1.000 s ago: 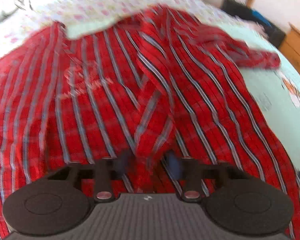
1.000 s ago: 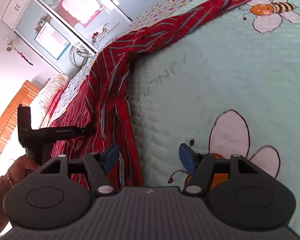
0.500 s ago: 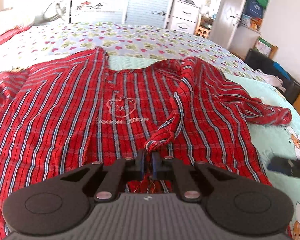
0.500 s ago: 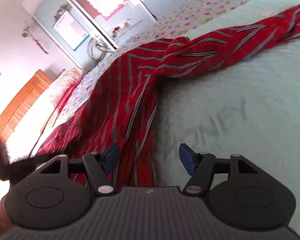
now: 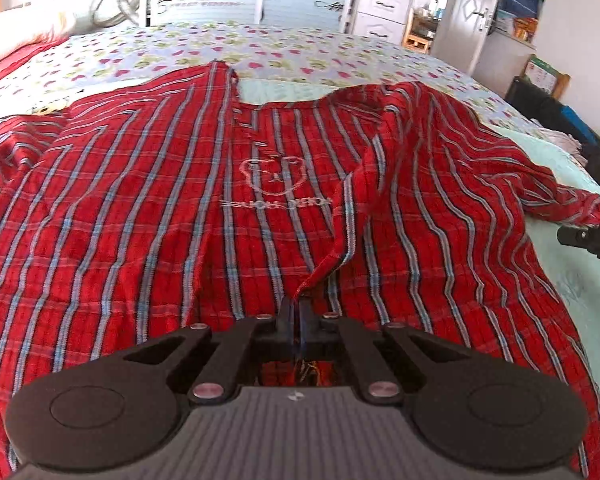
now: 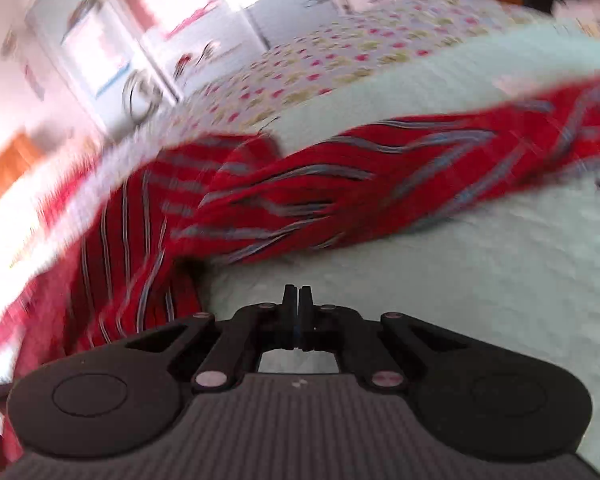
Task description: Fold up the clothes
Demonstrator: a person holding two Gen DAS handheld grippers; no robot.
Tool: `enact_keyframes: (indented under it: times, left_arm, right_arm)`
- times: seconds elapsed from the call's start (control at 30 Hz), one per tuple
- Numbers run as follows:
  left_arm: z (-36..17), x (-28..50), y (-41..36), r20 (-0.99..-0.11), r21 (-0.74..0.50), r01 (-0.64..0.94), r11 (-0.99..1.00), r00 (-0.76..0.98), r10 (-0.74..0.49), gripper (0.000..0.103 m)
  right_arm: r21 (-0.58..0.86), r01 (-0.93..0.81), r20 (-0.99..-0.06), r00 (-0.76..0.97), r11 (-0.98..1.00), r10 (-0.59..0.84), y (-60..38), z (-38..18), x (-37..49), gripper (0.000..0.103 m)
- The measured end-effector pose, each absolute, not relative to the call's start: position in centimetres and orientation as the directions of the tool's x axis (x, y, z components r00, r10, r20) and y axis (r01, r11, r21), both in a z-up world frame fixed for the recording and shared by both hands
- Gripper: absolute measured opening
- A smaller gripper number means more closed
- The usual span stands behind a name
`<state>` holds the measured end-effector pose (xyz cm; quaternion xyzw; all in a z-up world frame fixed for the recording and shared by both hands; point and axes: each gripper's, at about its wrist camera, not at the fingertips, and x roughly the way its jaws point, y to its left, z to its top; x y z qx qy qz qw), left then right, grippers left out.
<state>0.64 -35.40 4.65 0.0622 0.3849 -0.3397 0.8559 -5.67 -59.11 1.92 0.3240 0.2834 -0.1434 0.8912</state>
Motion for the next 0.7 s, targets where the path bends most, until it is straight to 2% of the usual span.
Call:
enact_keyframes:
  times: [0.07,0.13,0.17,0.2,0.23,0.3,0.33,0.37,0.4,0.57,0.63,0.7]
  left_arm:
    - [4.5,0.8,-35.2,-0.701,-0.175,0.625,0.761,0.464,-0.542,0.003]
    - [4.2,1.0,-35.2,-0.709,-0.192,0.621,0.76,0.447,-0.545,0.004]
    - [4.1,1.1,-35.3,-0.714,-0.201,0.622,0.757,0.436,-0.548,0.005]
    - [4.1,1.1,-35.5,-0.716,-0.204,0.624,0.754,0.431,-0.55,0.007]
    - [4.1,1.1,-35.7,-0.717,-0.202,0.628,0.752,0.427,-0.55,0.009]
    - [4.0,0.9,-36.2,-0.72,-0.195,0.638,0.745,0.422,-0.55,0.021]
    - [3.9,0.8,-36.4,-0.722,-0.187,0.641,0.745,0.425,-0.547,0.022]
    - [3.8,0.6,-36.7,-0.724,-0.177,0.644,0.745,0.428,-0.542,0.022]
    - [3.8,0.6,-37.0,-0.725,-0.175,0.648,0.741,0.425,-0.542,0.021]
    - [4.0,0.2,-38.2,-0.728,-0.165,0.671,0.723,0.412,-0.549,0.021]
    - [3.8,0.0,-38.0,-0.729,-0.143,0.665,0.733,0.43,-0.533,0.021]
    - [3.6,0.1,-37.2,-0.724,-0.164,0.65,0.742,0.431,-0.538,0.021]
  right_arm:
    - [0.626,0.384,-0.554,0.832,0.679,0.04,-58.9,1.6,-6.9,0.007]
    - [0.732,0.323,-0.499,0.853,0.6,0.15,-58.0,1.2,-7.8,0.031]
    - [0.748,0.3,-0.49,0.851,0.591,0.189,-57.1,1.0,-7.7,0.052]
    - [0.75,0.28,-0.491,0.843,0.6,0.221,-56.1,0.9,-7.3,0.055]
    - [0.729,0.261,-0.507,0.827,0.632,0.243,-54.8,0.9,-6.5,0.055]
    - [0.681,0.23,-0.545,0.793,0.695,0.272,-52.5,0.9,-4.8,0.055]
    - [0.64,0.237,-0.575,0.779,0.731,0.251,-51.6,0.8,-4.1,0.052]
    - [0.594,0.252,-0.601,0.77,0.764,0.214,-50.9,0.8,-3.6,0.024]
    - [0.558,0.268,-0.62,0.763,0.786,0.18,-50.7,0.9,-3.3,0.001]
    - [0.432,0.405,-0.667,0.745,0.806,-0.017,-54.1,1.1,-4.9,0.0]
    - [0.477,0.436,-0.649,0.76,0.764,-0.029,-55.8,1.2,-6.4,0.0]
    - [0.525,0.403,-0.605,0.796,0.75,-0.005,-55.8,1.7,-7.3,0.01]
